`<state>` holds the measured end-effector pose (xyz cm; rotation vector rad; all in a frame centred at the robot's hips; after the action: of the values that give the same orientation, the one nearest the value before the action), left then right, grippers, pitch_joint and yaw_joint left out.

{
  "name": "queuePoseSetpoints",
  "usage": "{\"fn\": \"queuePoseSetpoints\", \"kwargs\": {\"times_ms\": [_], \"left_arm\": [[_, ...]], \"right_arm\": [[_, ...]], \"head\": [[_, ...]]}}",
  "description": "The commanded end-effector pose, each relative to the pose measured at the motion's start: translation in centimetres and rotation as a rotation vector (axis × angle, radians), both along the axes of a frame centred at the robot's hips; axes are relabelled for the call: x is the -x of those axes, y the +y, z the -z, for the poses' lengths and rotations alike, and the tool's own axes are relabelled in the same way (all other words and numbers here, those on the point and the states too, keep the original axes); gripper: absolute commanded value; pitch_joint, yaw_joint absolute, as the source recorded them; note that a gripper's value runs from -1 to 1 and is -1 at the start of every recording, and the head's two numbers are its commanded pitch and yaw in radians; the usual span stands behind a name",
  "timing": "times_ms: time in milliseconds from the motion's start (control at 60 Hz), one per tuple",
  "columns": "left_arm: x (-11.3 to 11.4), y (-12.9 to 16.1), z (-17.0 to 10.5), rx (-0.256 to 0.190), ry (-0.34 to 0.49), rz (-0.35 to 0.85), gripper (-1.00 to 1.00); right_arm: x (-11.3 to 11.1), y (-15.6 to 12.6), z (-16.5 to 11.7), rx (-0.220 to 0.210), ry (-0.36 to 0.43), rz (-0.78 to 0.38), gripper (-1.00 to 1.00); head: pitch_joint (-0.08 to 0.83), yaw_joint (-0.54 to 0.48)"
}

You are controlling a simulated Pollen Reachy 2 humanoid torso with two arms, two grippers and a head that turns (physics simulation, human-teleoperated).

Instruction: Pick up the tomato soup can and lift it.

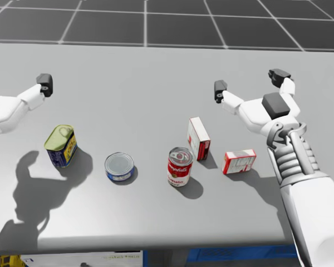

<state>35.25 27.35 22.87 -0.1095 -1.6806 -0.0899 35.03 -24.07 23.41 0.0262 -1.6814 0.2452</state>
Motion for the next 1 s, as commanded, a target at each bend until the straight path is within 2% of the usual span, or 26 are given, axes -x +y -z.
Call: {"fn": "queuePoseSetpoints", "kwargs": {"times_ms": [17, 233, 283, 350, 417, 500, 550, 583, 633, 700, 817, 1000], "left_arm": [[0.5, -0.1, -0.4, 0.01, -0.025, 0.009, -1.0], [0.8, -0.3, -0.6, 0.017, -0.034, 0.008, -1.0], [0.8, -0.3, -0.6, 0.018, -0.036, 0.006, -1.0], [0.8, -0.3, -0.6, 0.02, -0.038, 0.003, -1.0], [0.8, -0.3, -0.6, 0.02, -0.038, 0.002, -1.0], [0.8, -0.4, -0.6, 0.018, -0.037, 0.003, -1.0], [0.8, -0.4, -0.6, 0.016, -0.039, 0.003, -1.0], [0.7, -0.3, -0.6, 0.016, -0.04, 0.002, -1.0], [0.6, -0.2, -0.6, 0.016, -0.042, 0.001, -1.0], [0.6, -0.2, -0.6, 0.014, -0.041, 0.0, -1.0], [0.5, -0.3, -0.5, 0.011, -0.039, -0.001, -1.0], [0.5, -0.3, -0.4, 0.007, -0.036, -0.002, -1.0]], "right_arm": [[0.0, 0.1, 0.0, -0.003, 0.0, -0.002, -1.0], [0.3, 0.3, -0.3, -0.012, -0.01, -0.025, -1.0], [1.0, 0.5, -0.9, -0.037, -0.005, -0.057, -1.0], [2.9, 1.0, -1.9, -0.075, 0.0, -0.105, -1.0], [5.3, 1.8, -2.7, -0.055, -0.012, -0.171, -1.0], [7.9, 3.0, -2.8, -0.064, 0.005, -0.185, -1.0], [9.6, 3.6, -2.4, -0.078, 0.033, -0.219, -1.0], [10.3, 4.0, -2.1, -0.108, 0.044, -0.211, -1.0], [11.8, 4.5, -1.3, -0.094, 0.044, -0.242, -1.0], [13.5, 5.0, 0.0, -0.095, 0.067, -0.282, -1.0], [15.0, 5.6, 2.3, -0.095, 0.092, -0.321, -1.0], [15.8, 6.7, 5.0, -0.101, 0.142, -0.351, -1.0]], "head": [[0.663, -0.13], [0.722, -0.16], [0.719, -0.15], [0.715, -0.15], [0.714, -0.14], [0.716, -0.15], [0.715, -0.15], [0.713, -0.15], [0.71, -0.15], [0.71, -0.15], [0.712, -0.14], [0.716, -0.14]]}}
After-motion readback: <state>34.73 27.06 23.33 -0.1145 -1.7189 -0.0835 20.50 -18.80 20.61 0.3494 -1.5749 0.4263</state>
